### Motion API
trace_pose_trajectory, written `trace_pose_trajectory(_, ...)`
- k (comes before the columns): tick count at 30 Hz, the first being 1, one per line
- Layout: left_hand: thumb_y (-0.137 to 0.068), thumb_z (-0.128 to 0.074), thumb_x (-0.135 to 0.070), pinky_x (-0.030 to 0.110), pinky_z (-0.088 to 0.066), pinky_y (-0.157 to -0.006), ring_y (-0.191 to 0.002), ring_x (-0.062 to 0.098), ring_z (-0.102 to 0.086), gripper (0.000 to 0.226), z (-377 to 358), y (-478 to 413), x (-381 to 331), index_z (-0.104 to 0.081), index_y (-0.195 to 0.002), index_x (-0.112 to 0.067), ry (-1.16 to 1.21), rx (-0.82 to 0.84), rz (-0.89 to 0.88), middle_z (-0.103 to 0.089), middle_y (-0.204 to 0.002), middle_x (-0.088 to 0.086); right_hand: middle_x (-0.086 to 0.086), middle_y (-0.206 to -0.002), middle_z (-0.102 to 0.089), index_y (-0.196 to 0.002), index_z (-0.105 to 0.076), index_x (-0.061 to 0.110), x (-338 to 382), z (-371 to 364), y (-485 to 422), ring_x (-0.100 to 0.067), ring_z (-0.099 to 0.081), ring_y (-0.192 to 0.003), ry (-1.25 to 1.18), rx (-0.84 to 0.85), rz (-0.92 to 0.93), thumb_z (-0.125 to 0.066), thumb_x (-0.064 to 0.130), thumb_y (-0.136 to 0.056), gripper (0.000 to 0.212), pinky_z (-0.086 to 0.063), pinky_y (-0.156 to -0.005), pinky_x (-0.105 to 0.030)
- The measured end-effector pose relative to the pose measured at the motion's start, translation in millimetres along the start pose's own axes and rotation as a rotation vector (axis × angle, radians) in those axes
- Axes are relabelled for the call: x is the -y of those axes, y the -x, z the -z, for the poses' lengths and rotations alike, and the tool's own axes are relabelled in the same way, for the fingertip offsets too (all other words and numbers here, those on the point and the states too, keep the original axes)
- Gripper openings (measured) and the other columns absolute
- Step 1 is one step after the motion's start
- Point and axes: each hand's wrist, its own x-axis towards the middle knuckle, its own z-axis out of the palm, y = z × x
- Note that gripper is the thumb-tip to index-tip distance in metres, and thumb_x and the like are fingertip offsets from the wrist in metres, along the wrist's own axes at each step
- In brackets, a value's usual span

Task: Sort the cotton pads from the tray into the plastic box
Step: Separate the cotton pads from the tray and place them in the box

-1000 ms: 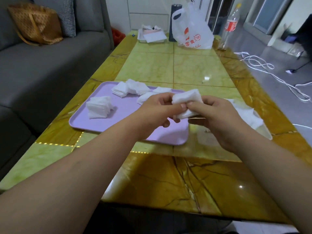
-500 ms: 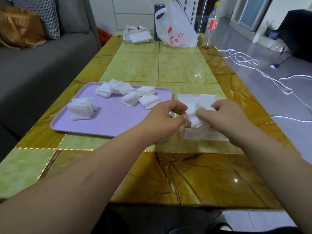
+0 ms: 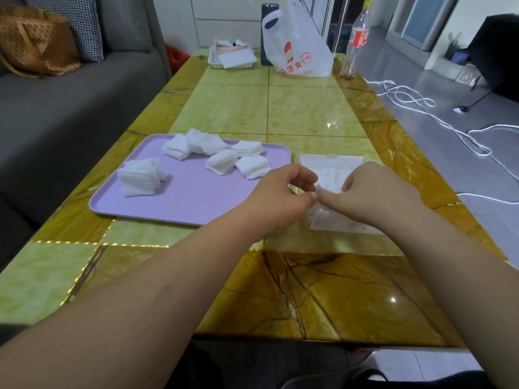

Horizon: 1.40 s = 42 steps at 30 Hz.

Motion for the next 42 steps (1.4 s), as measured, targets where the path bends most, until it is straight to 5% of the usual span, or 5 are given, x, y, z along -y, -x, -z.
trace_pose_trajectory(7, -0.092, -0.069, -0.020, 0.012, -0.053, -0.073, -0.085, 0.005, -0.067, 0.019, 5, -4, 4, -0.071, -0.109, -0.029, -0.056, -0.118, -0.002, -0.070, -0.107, -0.016, -0.003, -0.060, -0.069, -0.067, -0.071, 0.007, -2, 1, 5, -0.024, -0.068, -0.064, -0.197, 0.066, 0.076, -0.067, 0.057, -0.082, 0.053, -0.056, -0.064, -0.039)
trace_pose_trajectory(15, -0.093, -0.066, -0.023, 0.055, -0.063, -0.070, -0.077, 0.027, -0.076, 0.013, 4, -2, 5, -0.067, -0.105, -0.027, -0.046, -0.045, 0.076, -0.072, -0.086, 0.005, 0.003, -0.060, -0.060, -0.060, -0.061, 0.022, 7, -17, 0, -0.020, -0.061, -0.066, -0.274, 0.056, 0.117, -0.068, 0.054, -0.089, 0.044, -0.047, -0.061, -0.034)
trace_pose_trajectory(22, -0.094, -0.064, -0.025, 0.052, -0.063, -0.071, -0.080, 0.021, -0.076, 0.014, 7, 1, 10, -0.067, -0.108, -0.027, -0.071, -0.034, 0.056, -0.072, -0.089, -0.002, 0.000, -0.070, -0.064, -0.069, -0.066, 0.018, 19, 2, 6, -0.024, -0.062, -0.070, -0.012, -0.093, 0.094, -0.056, 0.048, -0.094, 0.041, -0.039, -0.057, -0.028)
trace_pose_trajectory(31, -0.086, -0.056, -0.011, 0.030, -0.052, -0.068, -0.076, 0.015, -0.065, 0.020, 42, 11, 17, -0.065, -0.081, -0.029, -0.216, -0.089, 0.015, -0.068, -0.077, -0.009, 0.003, -0.094, -0.062, -0.083, -0.073, 0.027, 67, -20, 24, -0.017, -0.061, -0.092, -0.407, -0.077, 0.379, -0.062, 0.043, -0.091, 0.021, -0.053, -0.081, -0.040)
trace_pose_trajectory(42, -0.090, -0.065, -0.033, 0.043, -0.040, -0.106, -0.133, 0.027, -0.044, 0.034, 142, 17, 55, -0.065, -0.123, -0.028, -0.844, -0.424, 0.095, -0.053, -0.142, -0.001, 0.008, -0.144, -0.057, -0.141, -0.057, 0.025, 98, -54, 17, -0.011, -0.052, -0.132, -0.522, 0.074, 0.347, -0.065, 0.036, -0.094, 0.049, -0.042, -0.109, -0.030)
